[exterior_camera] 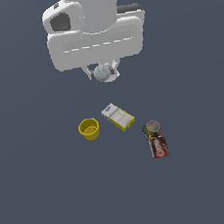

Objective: Pick up a designated object from a clutter of objects.

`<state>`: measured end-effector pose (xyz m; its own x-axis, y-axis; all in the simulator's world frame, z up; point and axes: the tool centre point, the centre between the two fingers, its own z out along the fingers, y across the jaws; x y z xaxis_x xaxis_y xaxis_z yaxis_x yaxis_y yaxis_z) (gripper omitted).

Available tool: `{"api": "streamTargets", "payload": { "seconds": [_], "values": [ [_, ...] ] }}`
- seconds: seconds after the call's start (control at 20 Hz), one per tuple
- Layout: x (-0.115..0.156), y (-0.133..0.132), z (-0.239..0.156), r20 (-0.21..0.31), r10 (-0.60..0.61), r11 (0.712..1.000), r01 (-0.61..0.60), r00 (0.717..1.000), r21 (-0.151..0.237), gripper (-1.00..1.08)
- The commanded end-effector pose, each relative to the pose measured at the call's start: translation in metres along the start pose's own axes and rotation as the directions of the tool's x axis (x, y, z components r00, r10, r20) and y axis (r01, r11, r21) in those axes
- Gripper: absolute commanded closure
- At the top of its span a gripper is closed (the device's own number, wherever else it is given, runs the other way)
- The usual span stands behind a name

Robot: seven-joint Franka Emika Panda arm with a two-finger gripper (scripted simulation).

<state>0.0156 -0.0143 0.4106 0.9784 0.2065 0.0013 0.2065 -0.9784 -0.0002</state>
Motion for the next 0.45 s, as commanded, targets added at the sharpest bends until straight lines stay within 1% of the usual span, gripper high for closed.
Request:
{"api": "streamTargets", "payload": {
  "seconds": [0.0, 0.4],
  "values": [
    [0.0, 0.001, -0.012, 0.001, 0.0, 1.0, 0.0, 1.0, 0.0, 1.08],
    [0.001, 0.003, -0.026, 0.001, 0.0, 1.0, 0.0, 1.0, 0.0, 1.08]
  ]
}}
